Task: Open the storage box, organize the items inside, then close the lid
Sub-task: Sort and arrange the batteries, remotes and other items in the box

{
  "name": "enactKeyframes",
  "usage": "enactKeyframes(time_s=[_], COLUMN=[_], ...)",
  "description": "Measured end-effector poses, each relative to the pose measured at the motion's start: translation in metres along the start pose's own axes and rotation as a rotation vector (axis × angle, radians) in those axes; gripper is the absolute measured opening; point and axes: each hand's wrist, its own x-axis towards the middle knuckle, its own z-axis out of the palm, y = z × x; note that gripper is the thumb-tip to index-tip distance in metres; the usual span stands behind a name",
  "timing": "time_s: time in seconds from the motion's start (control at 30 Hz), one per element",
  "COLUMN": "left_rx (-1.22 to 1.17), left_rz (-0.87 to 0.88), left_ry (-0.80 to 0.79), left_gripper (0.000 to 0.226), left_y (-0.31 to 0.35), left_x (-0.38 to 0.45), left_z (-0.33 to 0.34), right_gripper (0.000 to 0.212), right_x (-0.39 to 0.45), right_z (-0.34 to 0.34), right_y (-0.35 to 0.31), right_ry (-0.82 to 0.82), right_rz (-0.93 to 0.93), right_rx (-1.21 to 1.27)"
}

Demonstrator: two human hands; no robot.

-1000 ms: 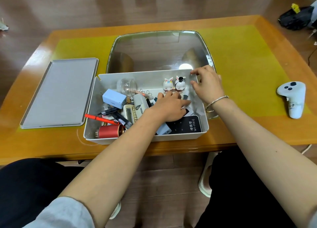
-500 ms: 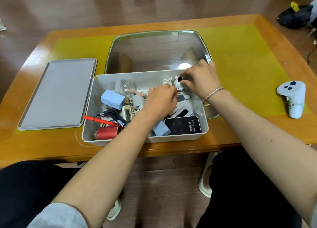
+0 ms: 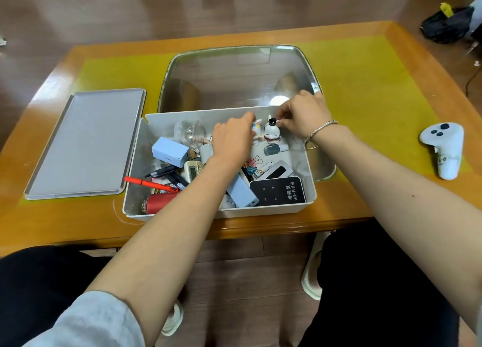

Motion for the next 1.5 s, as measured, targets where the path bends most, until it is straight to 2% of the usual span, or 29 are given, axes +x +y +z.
enactKeyframes(time_s=[0.2, 0.3, 0.43, 0.97, 1.5], left_rx=[-0.016, -0.029, -0.053, -0.087, -0.003], left_rz=[-0.013, -0.021, -0.018, -0.003, -0.046], left_ry=[0.018, 0.015, 0.028, 0.032, 0.012], left_gripper=[0.025, 0.023, 0.022, 0.022, 0.029], left_y=[0.003, 0.004, 0.004, 0.013, 0.016], left_x=[0.001, 0.003, 0.003, 0.004, 0.005], left_z=[0.004, 0.006, 0.007, 0.008, 0.005], right_gripper=[0.020, 0.025, 0.023, 0.021, 0.018], right_x=[-0.001, -0.002, -0.009, -0.010, -0.009], right_z=[-0.009, -0.009, -0.008, 0.002, 0.007], right_y=[0.001, -0.003, -0.004, -0.003, -0.002], right_ry=[0.037, 0.006, 0.048, 0.117, 0.131], right_rz=[-0.057, -0.063, -0.057, -0.043, -0.024], right_rx=[-0.161, -0.187, -0.217, -0.173, -0.186])
